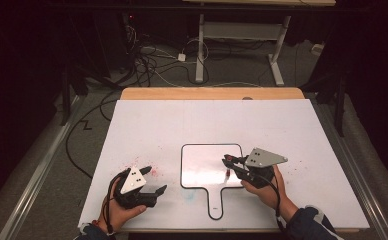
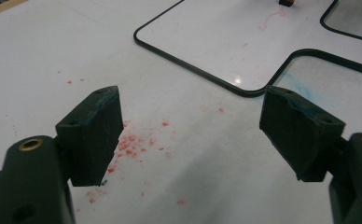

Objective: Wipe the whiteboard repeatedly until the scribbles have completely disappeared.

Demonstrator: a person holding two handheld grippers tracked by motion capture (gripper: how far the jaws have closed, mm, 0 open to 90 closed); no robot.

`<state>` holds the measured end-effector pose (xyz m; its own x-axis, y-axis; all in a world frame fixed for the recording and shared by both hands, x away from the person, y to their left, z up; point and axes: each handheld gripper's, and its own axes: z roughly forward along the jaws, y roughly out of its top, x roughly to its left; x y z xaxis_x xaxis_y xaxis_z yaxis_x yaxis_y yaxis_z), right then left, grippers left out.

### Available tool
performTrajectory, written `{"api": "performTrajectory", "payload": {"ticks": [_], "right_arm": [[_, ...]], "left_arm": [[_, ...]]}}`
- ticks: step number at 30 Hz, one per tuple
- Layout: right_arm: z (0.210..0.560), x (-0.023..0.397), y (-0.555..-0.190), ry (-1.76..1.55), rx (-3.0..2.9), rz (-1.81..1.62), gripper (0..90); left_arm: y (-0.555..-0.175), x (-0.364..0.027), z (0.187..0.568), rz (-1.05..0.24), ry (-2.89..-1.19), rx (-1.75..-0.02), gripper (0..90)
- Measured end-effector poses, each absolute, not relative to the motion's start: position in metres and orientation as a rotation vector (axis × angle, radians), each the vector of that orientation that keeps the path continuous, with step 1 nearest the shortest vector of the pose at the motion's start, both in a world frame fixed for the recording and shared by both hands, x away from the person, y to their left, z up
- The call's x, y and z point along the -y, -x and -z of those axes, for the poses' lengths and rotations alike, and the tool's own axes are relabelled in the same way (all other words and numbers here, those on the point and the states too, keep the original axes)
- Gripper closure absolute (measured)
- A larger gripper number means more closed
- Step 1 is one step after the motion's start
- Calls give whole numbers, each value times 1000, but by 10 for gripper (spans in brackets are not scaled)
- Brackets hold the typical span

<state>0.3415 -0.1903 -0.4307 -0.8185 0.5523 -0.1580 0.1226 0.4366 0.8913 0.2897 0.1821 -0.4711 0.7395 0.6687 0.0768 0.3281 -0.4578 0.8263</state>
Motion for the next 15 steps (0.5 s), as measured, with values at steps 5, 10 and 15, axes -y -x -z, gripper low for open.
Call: {"api": "performTrajectory", "payload": {"ticks": [5,10,15], "right_arm": [[429,201,-343,-547,-2226,-1230,808],[429,203,-348,-581,-2224,-1263,808],[430,192,-340,-557,-2269,-1319,808]], "left_arm": [[-290,-181,471,-498,-2074,-748,206],[-290,-180,471,-499,-2080,-741,206],[-290,-180,471,-499,-2080,-742,206]]}}
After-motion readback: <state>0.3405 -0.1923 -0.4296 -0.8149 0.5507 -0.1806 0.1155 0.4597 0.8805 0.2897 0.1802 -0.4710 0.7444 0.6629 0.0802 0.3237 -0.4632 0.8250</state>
